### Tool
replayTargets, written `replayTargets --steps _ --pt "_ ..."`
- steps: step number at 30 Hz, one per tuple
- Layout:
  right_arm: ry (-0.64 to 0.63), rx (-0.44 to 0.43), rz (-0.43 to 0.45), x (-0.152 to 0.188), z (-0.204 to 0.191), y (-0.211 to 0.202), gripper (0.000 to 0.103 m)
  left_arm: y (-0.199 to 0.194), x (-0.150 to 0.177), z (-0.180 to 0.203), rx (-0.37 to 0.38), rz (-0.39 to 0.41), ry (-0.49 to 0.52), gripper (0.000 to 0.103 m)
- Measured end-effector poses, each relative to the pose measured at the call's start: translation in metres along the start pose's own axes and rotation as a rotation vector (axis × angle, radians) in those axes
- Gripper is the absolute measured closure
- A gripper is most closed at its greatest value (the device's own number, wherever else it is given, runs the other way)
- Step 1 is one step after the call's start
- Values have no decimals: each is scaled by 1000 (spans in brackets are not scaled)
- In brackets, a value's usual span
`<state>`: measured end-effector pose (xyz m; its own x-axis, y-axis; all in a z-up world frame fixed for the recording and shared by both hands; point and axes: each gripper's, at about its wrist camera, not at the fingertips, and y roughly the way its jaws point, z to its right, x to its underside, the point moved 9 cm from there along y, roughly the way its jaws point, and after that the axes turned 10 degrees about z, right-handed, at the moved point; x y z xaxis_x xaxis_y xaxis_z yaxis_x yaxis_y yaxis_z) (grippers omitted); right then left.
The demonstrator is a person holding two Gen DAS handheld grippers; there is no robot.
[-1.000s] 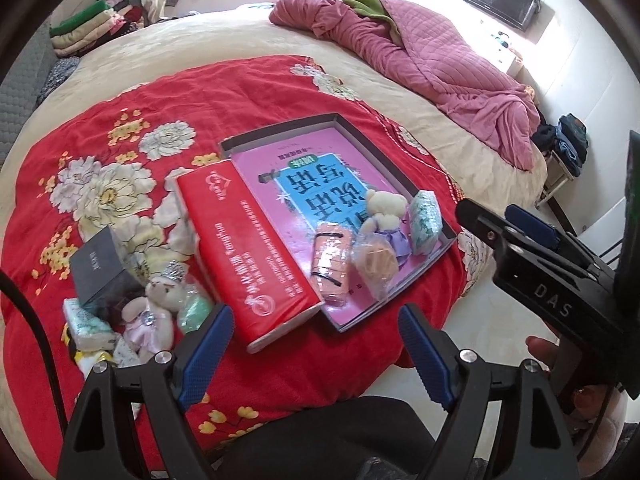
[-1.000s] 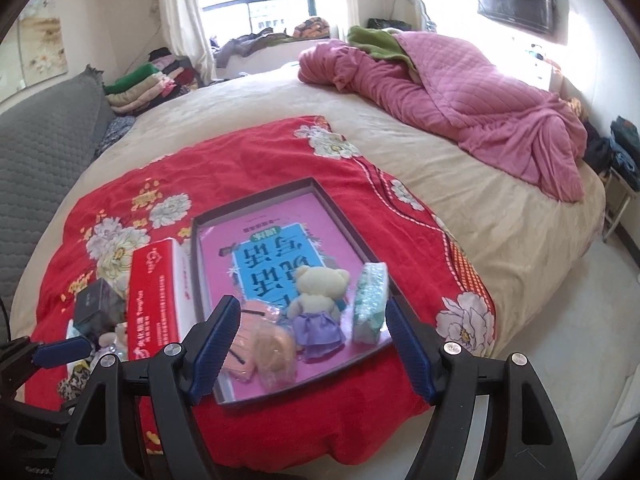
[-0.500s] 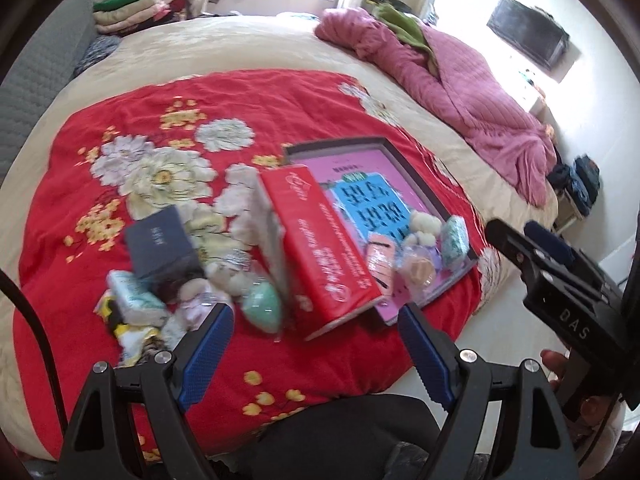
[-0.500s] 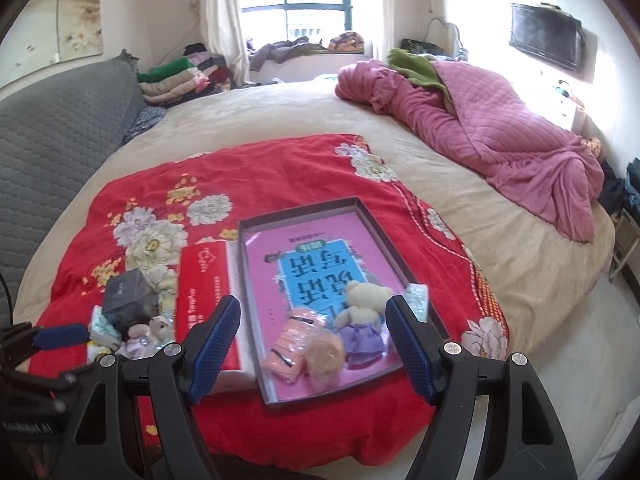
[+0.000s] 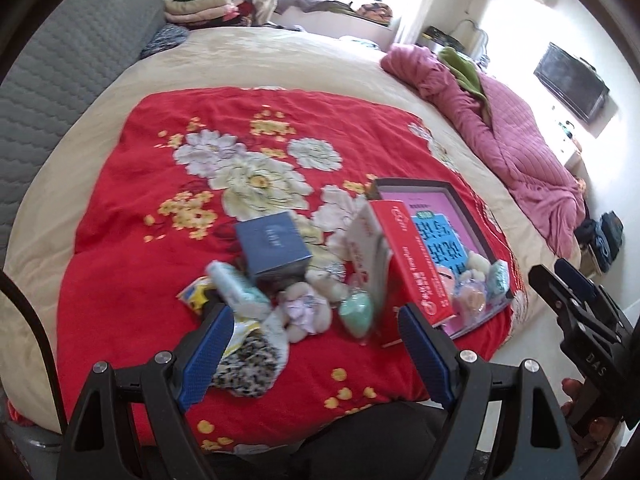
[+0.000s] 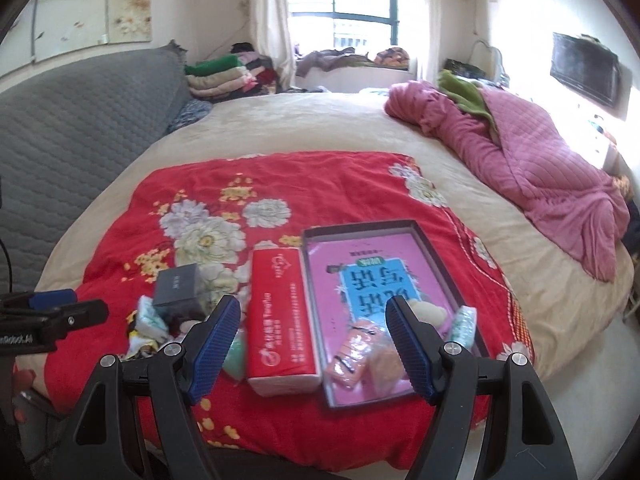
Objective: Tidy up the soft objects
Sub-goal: 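Move both tools back toward the remaining pile of items on the blanket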
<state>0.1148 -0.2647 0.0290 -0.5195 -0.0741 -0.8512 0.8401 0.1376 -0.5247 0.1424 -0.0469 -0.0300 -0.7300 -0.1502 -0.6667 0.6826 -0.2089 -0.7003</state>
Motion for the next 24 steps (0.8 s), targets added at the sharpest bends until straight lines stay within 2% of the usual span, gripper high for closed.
replayTargets --steps 12,19,24 --pt "-92 -82 -33 13 -52 10 27 -6 14 -61 -60 -13 -81 19" --pt "-126 -100 -66 26 -67 21 27 9 49 -85 -82 -74 -100 19" --pt "-158 -123 -92 38 -82 30 27 23 72 -95 -71 -125 -109 19"
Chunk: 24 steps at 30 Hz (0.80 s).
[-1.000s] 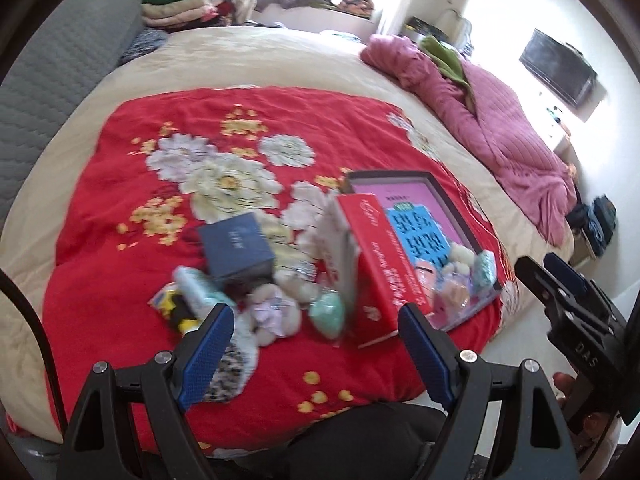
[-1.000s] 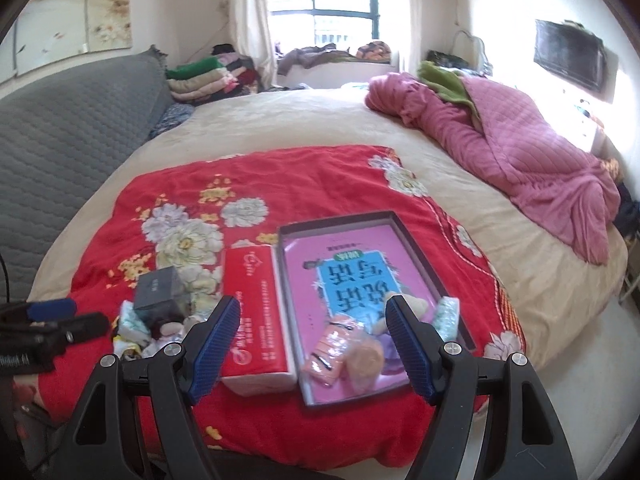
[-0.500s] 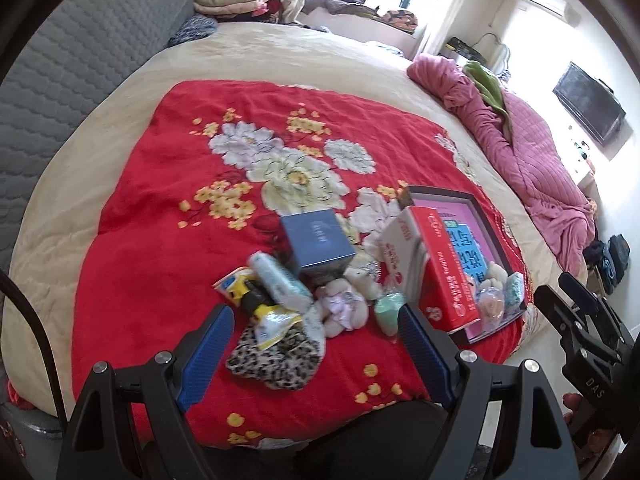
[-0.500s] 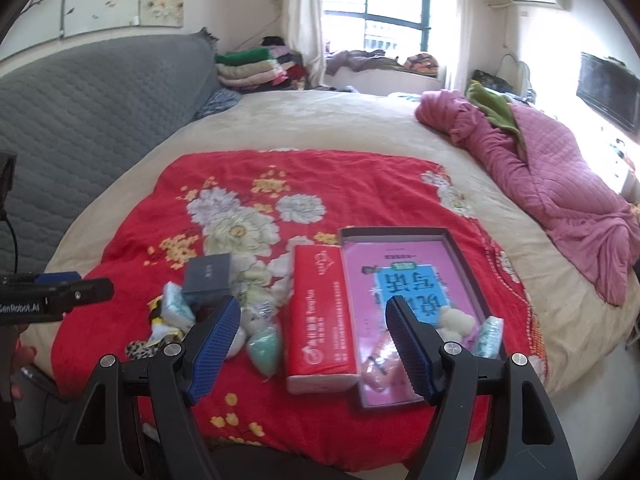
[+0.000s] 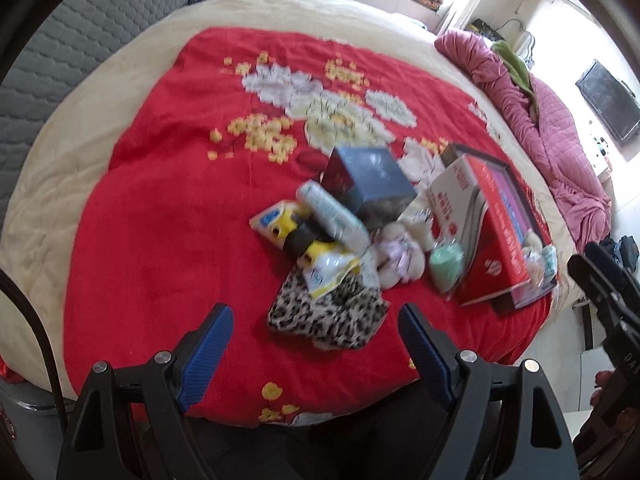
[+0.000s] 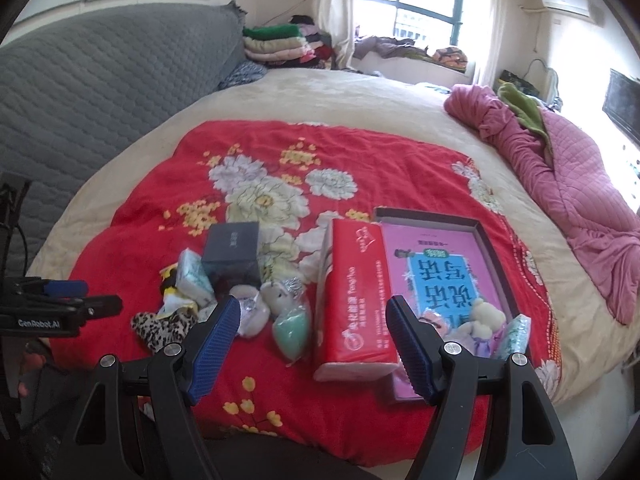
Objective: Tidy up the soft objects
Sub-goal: 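Move both tools back toward the remaining pile of items on the blanket, then grasp the leopard-print scrunchie with the left tool while the right tool grasps the bagged green sponge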
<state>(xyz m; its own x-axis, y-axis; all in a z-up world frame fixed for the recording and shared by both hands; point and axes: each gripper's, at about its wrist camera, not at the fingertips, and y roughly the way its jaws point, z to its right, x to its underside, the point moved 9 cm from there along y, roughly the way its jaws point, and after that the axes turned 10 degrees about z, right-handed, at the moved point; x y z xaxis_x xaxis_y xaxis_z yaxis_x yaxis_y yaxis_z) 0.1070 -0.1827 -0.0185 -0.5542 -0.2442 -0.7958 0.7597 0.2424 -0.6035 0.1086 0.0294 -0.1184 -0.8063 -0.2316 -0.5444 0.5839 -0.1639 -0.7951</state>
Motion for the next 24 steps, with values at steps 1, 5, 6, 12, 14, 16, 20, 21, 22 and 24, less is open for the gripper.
replayTargets --steps 1,5,6,12,14,16,20,21,22,24 --pt "-8 -7 -6 2 -4 2 27 4 4 -2 0 -11 -3 19" --pt "-40 -49 -39 15 -25 13 27 23 18 -13 18 -55 -56 18" --pt "-40 -60 -50 19 -29 16 27 27 20 -15 24 -60 -70 18" --pt "-72 -73 -100 37 -41 34 27 45 29 -23 55 -95 -135 18" --pt "-101 -53 -109 41 -40 40 27 51 31 -24 63 -105 -160 18" --pt "-129 -26 -130 46 -36 50 27 55 32 -26 74 -106 -181 18" --pt "-290 56 -156 55 -36 72 27 61 34 -27 92 -114 -197 19" --pt "-324 69 -161 57 -37 76 27 63 34 -26 97 -115 -198 20" --pt "-375 84 -173 60 -39 82 27 63 34 -25 103 -112 -199 20" --pt "-460 100 -187 67 -46 91 27 65 34 -23 107 -113 -194 23"
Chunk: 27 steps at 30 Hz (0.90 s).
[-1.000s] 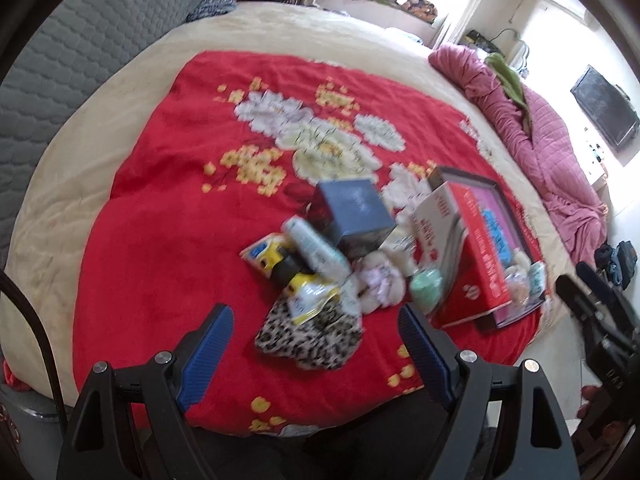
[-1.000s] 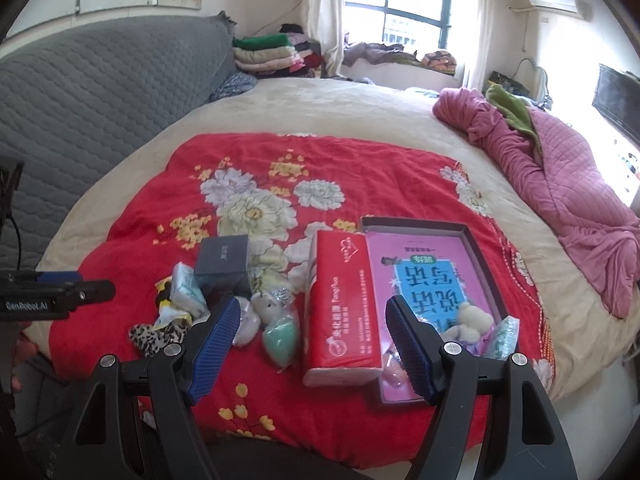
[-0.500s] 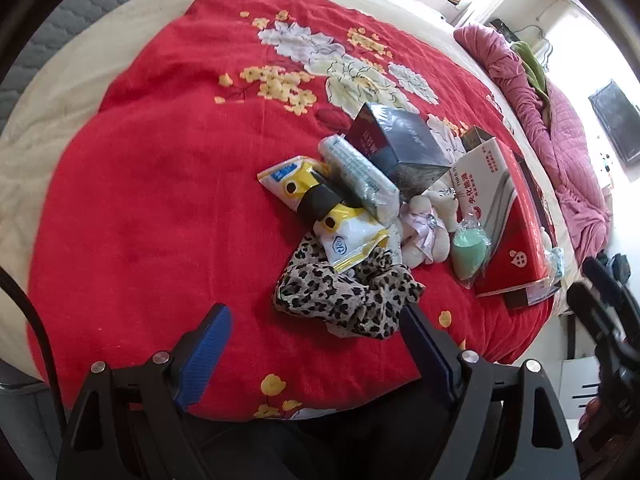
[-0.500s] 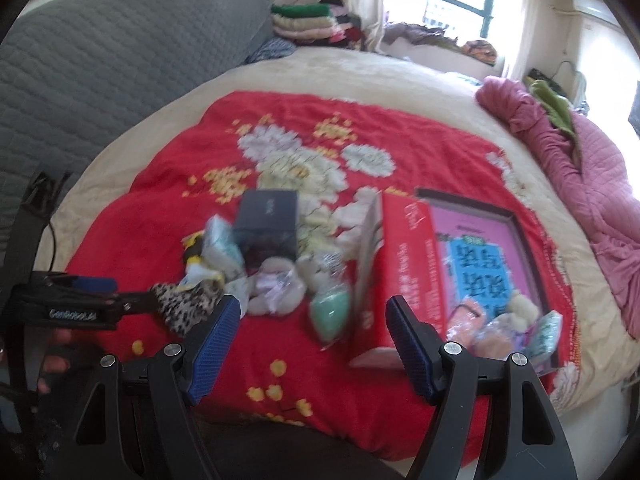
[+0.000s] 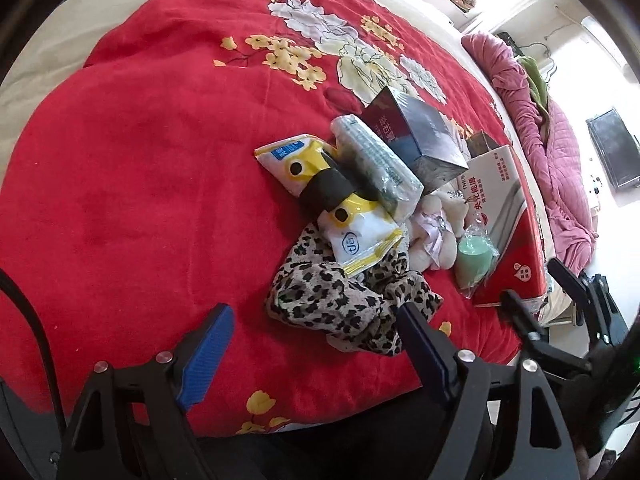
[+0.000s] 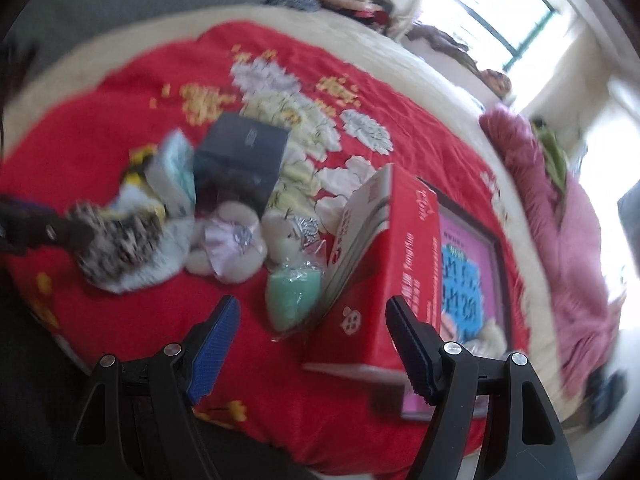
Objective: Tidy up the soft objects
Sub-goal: 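Grasp the leopard-print scrunchie with the left tool while the right tool grasps the bagged green sponge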
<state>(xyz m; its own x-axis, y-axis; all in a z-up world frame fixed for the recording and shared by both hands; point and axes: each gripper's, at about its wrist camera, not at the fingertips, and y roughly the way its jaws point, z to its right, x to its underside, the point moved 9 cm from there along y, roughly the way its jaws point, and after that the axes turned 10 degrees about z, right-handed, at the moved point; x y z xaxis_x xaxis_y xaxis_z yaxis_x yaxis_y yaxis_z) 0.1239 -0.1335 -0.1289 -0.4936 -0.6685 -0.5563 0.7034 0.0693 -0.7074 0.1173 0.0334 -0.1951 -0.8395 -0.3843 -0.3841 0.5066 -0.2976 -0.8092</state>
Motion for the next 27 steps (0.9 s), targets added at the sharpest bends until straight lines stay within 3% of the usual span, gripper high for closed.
replayTargets --steps 4,12,15,21,27 --pt "-96 22 -34 6 -12 16 27 2 0 2 17 -3 -1 40" --pt "-180 57 -74 11 -18 46 28 8 0 4 32 -16 6 55" --pt "-211 71 -88 12 -21 54 34 9 0 7 21 -12 28 63" --pt "-219 69 -118 17 -20 74 52 10 1 8 19 -13 30 66" --pt "-162 43 -92 14 -18 76 58 11 1 5 26 -14 18 70"
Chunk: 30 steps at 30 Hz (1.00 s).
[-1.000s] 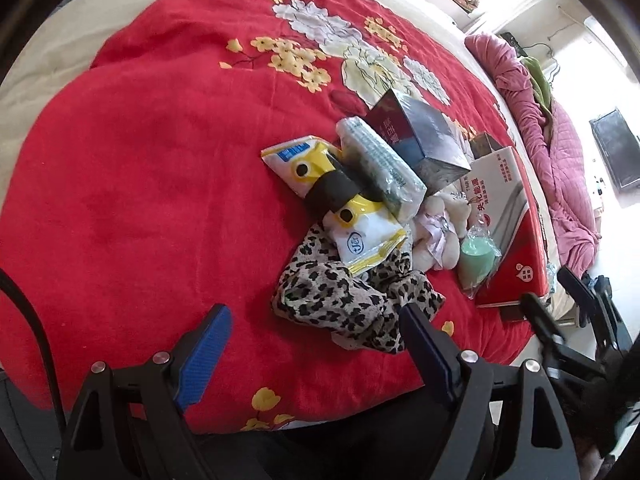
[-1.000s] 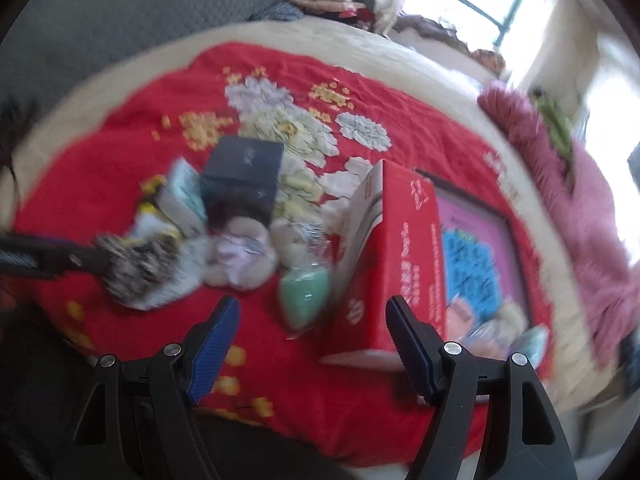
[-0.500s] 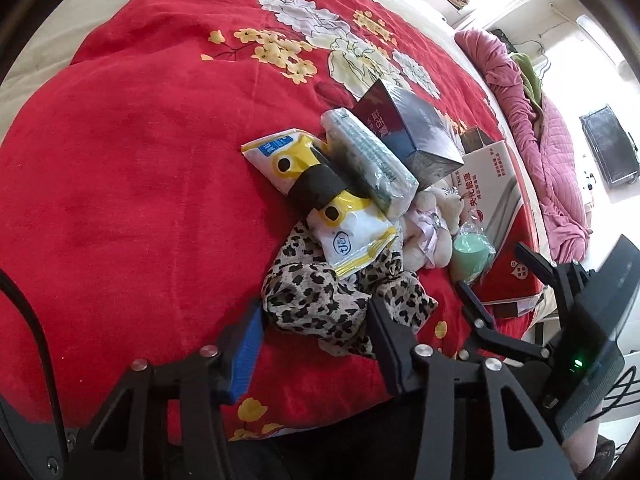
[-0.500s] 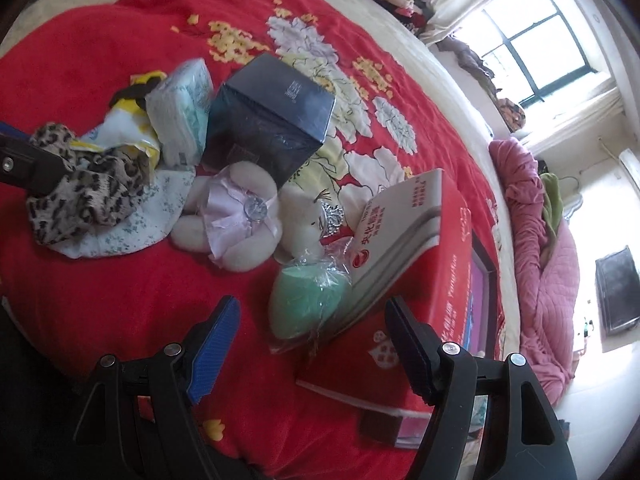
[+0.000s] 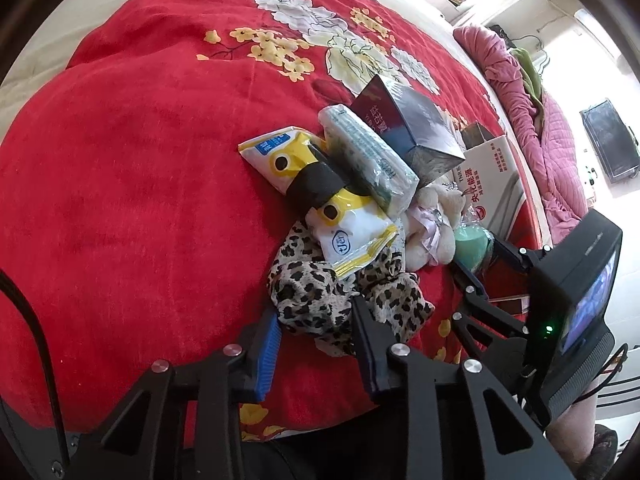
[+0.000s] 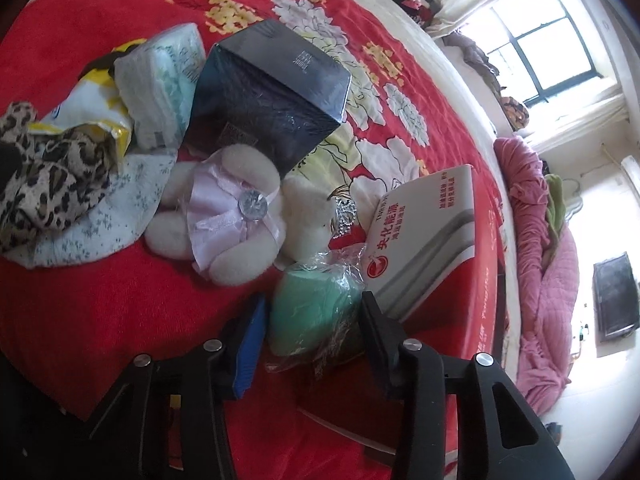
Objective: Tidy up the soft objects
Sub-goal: 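Grasp the leopard-print scrunchie with the left tool while the right tool grasps the bagged green sponge, then carry the scrunchie with the left tool while the right tool carries the green sponge to the tray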
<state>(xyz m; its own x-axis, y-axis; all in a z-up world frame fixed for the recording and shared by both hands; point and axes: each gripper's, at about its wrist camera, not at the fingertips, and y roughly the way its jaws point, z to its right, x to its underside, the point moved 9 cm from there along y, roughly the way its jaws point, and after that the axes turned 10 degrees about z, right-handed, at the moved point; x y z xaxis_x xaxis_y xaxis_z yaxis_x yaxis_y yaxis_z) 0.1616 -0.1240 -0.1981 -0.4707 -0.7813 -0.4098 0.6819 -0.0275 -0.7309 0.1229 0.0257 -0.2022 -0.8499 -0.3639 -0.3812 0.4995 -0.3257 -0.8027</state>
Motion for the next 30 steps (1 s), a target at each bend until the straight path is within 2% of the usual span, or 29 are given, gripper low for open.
replayTargets --steps 5,11,17,22,30 --pt "121 -78 44 -2 8 -23 59 -3 0 0 1 7 0 74" --pt "269 -158 73 -5 16 -46 59 -14 -4 4 26 40 2 87" --pt "321 -160 85 -4 23 -59 59 -24 -10 6 38 86 3 92" --pt "372 -172 118 -3 31 -73 59 -35 -13 15 16 128 61 93" --pt "418 -172 173 -8 47 -97 59 -65 -23 37 32 195 124 93"
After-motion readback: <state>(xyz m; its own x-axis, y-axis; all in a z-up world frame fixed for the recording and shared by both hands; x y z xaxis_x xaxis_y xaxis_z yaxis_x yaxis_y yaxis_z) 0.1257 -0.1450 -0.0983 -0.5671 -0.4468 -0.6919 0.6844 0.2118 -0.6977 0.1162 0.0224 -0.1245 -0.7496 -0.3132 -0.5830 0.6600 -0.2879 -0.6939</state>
